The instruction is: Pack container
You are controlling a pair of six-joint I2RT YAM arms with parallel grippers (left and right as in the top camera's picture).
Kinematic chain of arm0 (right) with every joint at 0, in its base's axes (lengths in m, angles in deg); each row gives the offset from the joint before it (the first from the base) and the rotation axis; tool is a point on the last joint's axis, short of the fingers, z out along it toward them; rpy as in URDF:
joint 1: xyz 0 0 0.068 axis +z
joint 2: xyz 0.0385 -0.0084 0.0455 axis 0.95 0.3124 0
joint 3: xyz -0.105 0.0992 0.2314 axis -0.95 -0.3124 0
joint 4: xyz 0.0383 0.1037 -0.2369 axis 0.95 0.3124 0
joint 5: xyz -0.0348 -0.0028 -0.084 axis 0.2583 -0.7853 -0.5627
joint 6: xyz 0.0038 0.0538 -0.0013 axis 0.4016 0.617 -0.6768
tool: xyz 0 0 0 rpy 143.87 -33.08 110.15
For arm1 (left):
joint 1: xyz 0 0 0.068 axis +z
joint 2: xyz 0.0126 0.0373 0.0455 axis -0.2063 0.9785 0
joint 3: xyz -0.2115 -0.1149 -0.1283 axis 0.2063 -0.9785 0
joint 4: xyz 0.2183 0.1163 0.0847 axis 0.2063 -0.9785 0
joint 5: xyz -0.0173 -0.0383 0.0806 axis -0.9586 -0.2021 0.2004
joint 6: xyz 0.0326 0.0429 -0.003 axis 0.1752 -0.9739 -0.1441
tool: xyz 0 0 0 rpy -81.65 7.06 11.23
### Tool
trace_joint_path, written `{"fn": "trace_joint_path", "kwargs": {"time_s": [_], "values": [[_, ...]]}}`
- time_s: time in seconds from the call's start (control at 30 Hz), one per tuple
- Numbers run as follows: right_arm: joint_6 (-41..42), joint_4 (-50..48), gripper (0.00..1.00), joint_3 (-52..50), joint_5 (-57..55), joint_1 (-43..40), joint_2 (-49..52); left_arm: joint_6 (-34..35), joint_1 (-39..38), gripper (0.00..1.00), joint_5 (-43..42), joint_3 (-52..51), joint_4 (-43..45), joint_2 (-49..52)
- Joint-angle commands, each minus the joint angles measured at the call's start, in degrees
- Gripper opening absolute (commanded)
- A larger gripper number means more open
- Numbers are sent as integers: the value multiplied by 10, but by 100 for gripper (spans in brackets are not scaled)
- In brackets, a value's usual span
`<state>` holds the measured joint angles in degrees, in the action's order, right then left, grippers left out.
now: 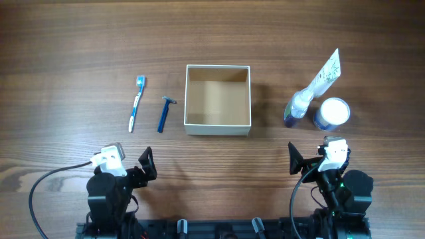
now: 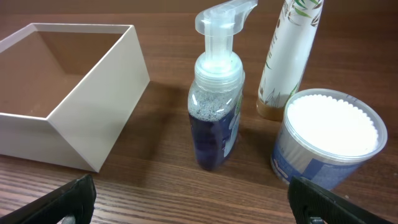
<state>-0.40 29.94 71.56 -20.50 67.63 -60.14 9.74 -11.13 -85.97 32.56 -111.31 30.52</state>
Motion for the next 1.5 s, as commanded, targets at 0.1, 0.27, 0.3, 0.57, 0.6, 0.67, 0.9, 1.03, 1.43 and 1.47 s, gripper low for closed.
{"fn": "trace_joint_path", "kwargs": {"time_s": [0.1,0.27,0.3,0.57,0.6,0.67,0.9,1.03,1.43,1.47], "values": [[10,-5,100,0,4,2,-9,-1,-3,100,-5,-2,1,-5],[10,-5,100,0,4,2,-8,-1,-3,100,-5,-2,1,-5],[10,-5,100,0,4,2,-9,-1,-3,100,-5,-2,1,-5],[9,-10,100,0,4,2,-9,-1,-3,100,-5,-2,1,-5],[9,-10,100,0,4,2,-9,-1,-3,100,-5,-2,1,-5],[9,-12,100,0,4,2,-9,-1,-3,100,-5,-2,1,-5],[68,-82,100,0,7,2,-9,-1,-3,100,-5,-2,1,-5],[121,-134,100,0,10,2,-9,-1,-3,100,-5,-2,1,-5],[214,-256,100,103,89,2,35,-1,-3,100,-5,-2,1,-5],[204,-243,100,128,89,2,57,-1,-3,100,-5,-2,1,-5]]}}
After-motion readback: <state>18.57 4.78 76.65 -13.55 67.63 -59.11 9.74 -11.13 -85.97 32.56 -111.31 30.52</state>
